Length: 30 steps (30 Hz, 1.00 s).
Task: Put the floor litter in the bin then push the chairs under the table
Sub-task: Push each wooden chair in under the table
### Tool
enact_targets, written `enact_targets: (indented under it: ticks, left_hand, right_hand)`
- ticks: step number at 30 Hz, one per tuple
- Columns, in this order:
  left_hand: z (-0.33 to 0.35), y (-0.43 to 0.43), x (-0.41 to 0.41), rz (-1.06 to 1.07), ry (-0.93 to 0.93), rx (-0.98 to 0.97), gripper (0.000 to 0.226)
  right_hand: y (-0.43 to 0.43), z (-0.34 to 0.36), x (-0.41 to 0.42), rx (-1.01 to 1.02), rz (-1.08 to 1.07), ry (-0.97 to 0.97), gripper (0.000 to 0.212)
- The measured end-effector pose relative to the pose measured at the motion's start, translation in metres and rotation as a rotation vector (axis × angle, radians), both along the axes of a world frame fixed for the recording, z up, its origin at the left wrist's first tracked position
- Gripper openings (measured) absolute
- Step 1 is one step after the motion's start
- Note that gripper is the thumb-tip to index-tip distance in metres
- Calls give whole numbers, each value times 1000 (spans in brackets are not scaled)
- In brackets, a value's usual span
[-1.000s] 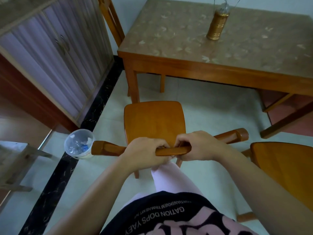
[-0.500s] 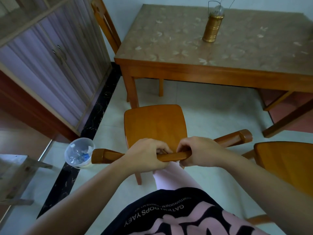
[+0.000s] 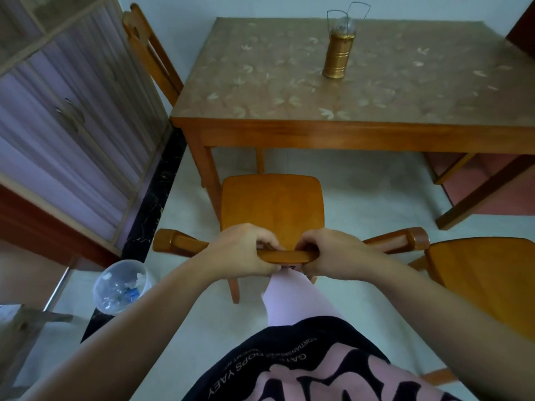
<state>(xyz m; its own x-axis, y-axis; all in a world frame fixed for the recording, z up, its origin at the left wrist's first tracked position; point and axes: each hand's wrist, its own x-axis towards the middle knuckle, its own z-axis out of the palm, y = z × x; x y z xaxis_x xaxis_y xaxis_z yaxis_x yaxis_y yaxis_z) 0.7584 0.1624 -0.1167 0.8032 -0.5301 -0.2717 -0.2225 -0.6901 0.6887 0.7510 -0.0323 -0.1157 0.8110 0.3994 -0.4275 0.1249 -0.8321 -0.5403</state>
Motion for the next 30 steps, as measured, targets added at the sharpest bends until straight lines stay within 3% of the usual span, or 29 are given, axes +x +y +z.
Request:
enact_targets:
  ticks: [11, 17, 30]
  left_hand:
    - [-10, -22, 102, -6, 27, -39, 20]
    - [2, -31, 151, -16, 48, -18, 18]
    - [-2, -29, 195, -12, 58, -29, 17]
  right_hand:
    - [-23, 3, 95, -95, -60, -35, 22]
    - [-32, 14, 138, -17, -81, 34, 24]
    - [-32, 4, 183, -17, -80, -28, 26]
